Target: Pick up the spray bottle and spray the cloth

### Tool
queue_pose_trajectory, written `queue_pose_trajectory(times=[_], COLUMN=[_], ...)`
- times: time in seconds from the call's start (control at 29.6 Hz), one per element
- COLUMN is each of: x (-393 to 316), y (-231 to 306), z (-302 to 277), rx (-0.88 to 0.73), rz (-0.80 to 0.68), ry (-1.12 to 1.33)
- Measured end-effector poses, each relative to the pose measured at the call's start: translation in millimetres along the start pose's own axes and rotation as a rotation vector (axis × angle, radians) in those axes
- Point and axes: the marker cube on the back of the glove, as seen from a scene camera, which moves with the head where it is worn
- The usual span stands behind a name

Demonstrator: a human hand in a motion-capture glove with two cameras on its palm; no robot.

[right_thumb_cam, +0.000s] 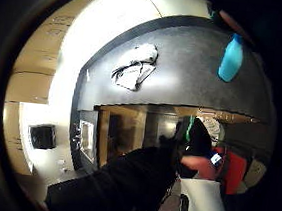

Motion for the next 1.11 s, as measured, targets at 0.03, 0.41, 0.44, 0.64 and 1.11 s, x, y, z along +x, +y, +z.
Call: queue_pose_trajectory(times=[0.03,0.41,0.44,0.64,1.11], x=[0.0,0.1,0.0,1.1,3.3], y=[0.0,-1.3,-1.1,3.1,6.0], z=[0.1,1.3,1.5,5.2,21.7], rx=[0.0,-0.007,-0.008,-0.012,0.049], rz=[0.0,-0.002,-0.001,0.01,0.108], ry=[0.0,0.003,0.002,-0.007,-0.332])
